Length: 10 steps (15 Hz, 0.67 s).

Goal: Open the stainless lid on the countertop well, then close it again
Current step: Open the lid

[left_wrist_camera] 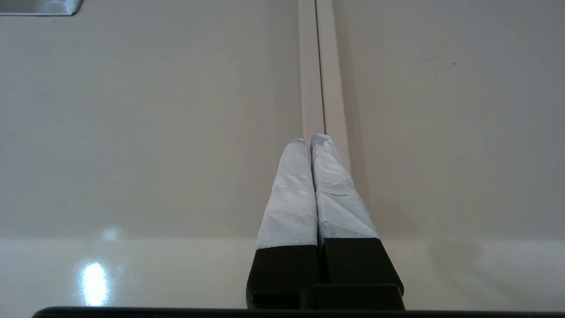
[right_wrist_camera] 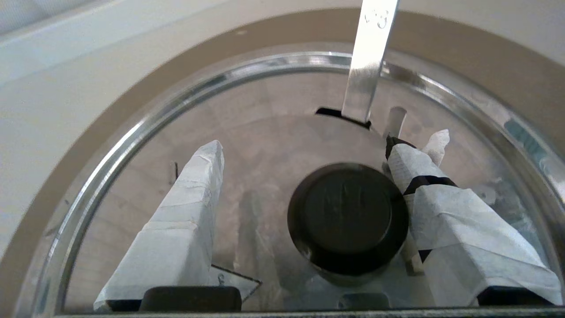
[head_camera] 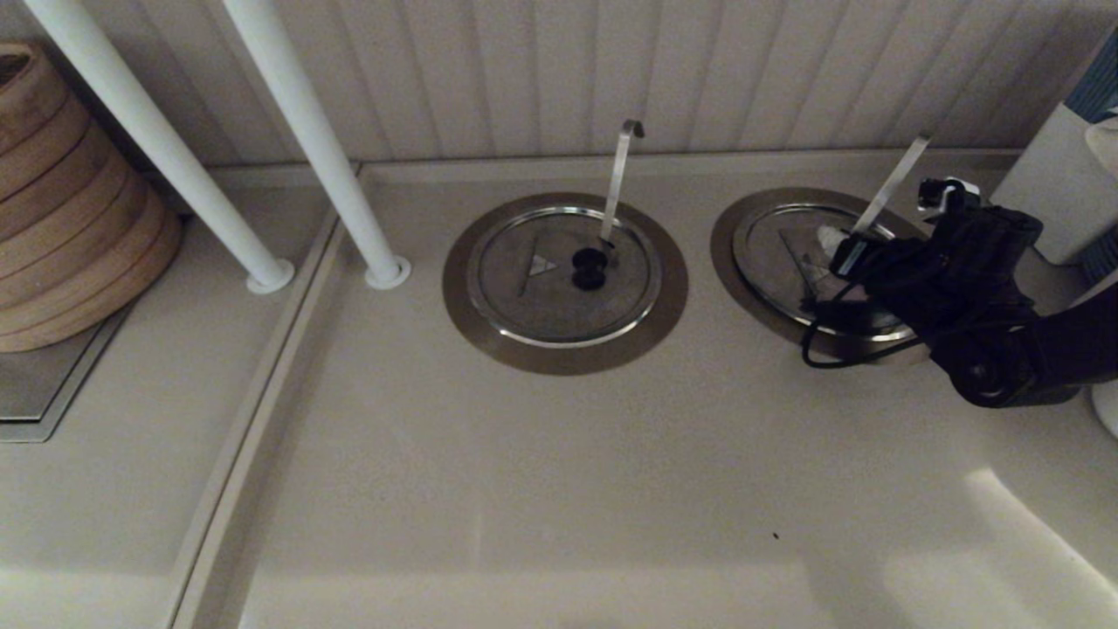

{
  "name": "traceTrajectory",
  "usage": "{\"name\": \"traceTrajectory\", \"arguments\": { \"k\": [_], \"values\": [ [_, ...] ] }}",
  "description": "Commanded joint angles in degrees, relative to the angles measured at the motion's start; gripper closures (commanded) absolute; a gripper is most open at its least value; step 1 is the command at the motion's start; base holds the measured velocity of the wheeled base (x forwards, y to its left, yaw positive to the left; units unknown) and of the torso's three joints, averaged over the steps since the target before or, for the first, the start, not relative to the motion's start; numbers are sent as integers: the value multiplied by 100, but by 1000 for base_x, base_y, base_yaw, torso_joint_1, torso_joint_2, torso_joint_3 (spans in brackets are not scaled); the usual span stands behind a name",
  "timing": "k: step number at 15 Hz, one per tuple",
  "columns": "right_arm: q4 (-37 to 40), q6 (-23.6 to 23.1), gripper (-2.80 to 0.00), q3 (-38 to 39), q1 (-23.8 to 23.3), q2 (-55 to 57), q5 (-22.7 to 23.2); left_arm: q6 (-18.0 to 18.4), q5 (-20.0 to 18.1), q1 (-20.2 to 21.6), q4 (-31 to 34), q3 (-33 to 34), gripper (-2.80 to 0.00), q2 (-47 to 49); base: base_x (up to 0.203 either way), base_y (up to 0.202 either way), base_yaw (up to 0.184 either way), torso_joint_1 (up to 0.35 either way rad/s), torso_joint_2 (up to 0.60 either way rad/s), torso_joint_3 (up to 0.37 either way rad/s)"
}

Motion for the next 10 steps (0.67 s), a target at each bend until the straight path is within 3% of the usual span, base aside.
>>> {"name": "traceTrajectory", "arguments": {
  "k": [1,10],
  "values": [
    [-33,5,-280,-65,-6,40,-2,-4,3,0,0,0,0,4,0,0,0,0,0,0],
    [-50,32,-280,-185,1,160,-20,-4,3,0,0,0,0,4,0,0,0,0,0,0]
  ]
}}
